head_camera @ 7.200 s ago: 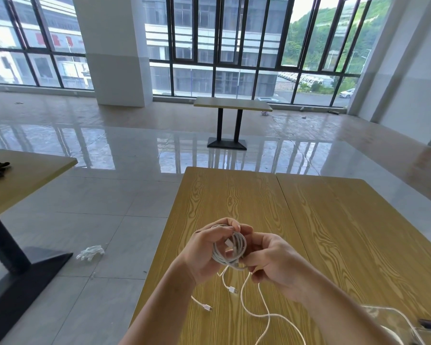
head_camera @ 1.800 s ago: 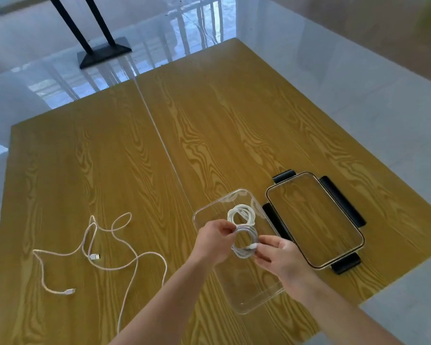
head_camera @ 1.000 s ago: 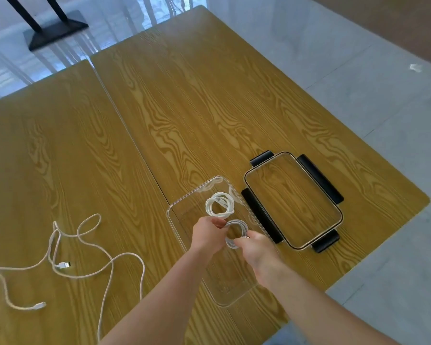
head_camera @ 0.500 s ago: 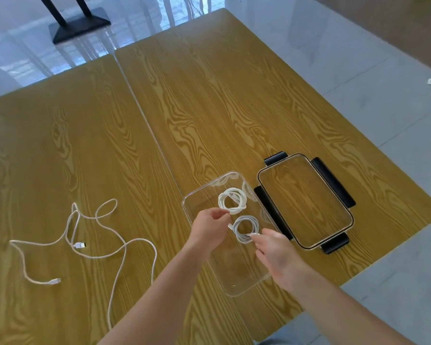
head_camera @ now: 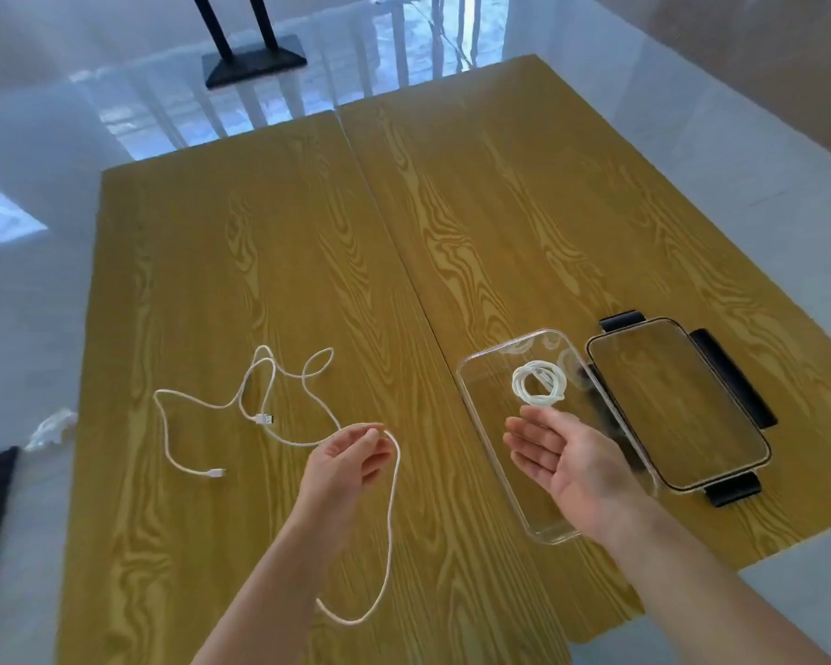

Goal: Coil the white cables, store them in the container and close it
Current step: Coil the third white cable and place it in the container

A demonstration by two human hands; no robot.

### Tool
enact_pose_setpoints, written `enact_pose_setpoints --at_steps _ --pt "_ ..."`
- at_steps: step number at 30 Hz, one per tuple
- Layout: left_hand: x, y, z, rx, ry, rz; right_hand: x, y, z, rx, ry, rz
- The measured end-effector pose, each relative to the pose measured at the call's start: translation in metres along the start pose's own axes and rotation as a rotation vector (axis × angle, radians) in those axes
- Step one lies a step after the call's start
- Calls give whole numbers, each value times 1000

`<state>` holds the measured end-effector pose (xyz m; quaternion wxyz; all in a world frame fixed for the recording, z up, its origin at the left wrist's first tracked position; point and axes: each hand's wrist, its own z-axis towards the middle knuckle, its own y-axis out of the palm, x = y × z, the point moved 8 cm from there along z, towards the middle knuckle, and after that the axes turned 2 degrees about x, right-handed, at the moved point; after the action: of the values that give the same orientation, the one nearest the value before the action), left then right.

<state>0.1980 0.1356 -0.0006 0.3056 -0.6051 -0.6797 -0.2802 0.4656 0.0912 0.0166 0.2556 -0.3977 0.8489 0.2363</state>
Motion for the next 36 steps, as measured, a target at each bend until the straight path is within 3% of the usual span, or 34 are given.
enact_pose_setpoints --at_steps 9,17,28,36 --pt "-30 -141 -14 235 -39 -179 45 102 -10 -143 19 -177" --pt "-39 -213 -17 369 -36 -213 68 182 -15 -281 24 -359" --pt "7 -236 51 375 -1 -89 90 283 8 -380 -31 -760" --pt "29 -232 114 437 -48 -109 108 308 54 -244 -30 -972"
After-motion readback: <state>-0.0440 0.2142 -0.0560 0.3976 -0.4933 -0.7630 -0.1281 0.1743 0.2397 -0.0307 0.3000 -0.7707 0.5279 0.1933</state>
